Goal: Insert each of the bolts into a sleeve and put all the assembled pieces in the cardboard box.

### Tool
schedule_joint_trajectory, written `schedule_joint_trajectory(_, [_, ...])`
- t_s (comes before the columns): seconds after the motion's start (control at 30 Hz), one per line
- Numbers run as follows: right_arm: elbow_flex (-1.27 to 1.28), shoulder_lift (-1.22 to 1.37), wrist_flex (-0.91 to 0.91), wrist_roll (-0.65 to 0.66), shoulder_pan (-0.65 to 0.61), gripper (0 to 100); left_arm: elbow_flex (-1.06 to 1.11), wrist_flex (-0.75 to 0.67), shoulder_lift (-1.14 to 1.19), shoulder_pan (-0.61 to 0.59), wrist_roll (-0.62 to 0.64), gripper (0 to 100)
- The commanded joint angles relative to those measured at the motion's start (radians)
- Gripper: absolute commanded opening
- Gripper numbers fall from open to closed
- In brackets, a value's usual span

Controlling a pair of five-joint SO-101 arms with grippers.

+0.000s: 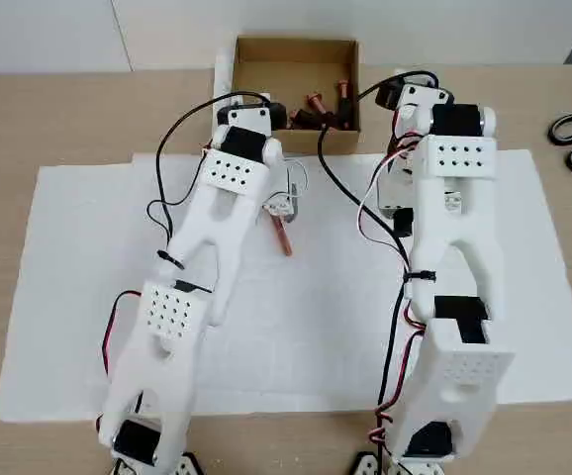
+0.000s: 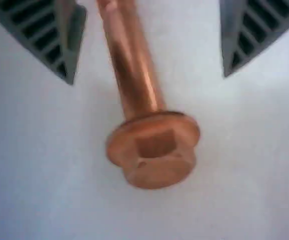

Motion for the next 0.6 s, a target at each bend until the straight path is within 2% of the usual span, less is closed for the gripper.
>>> schedule_joint_trajectory(0.0, [-0.005,-0.071,0.007,0.002,0.007,0.4,-0.048,0.015,-0.009,-0.002,0.032,18])
schedule_joint_trajectory(0.2, [-0.005,-0.071,0.007,0.002,0.007,0.4,-0.045,0.006,-0.006,-0.002,0.074,18])
schedule_joint_trajectory(0.57, [0.008,-0.07,0.007,0.002,0.007,0.4,-0.042,-0.015,-0.005,0.0,0.074,18])
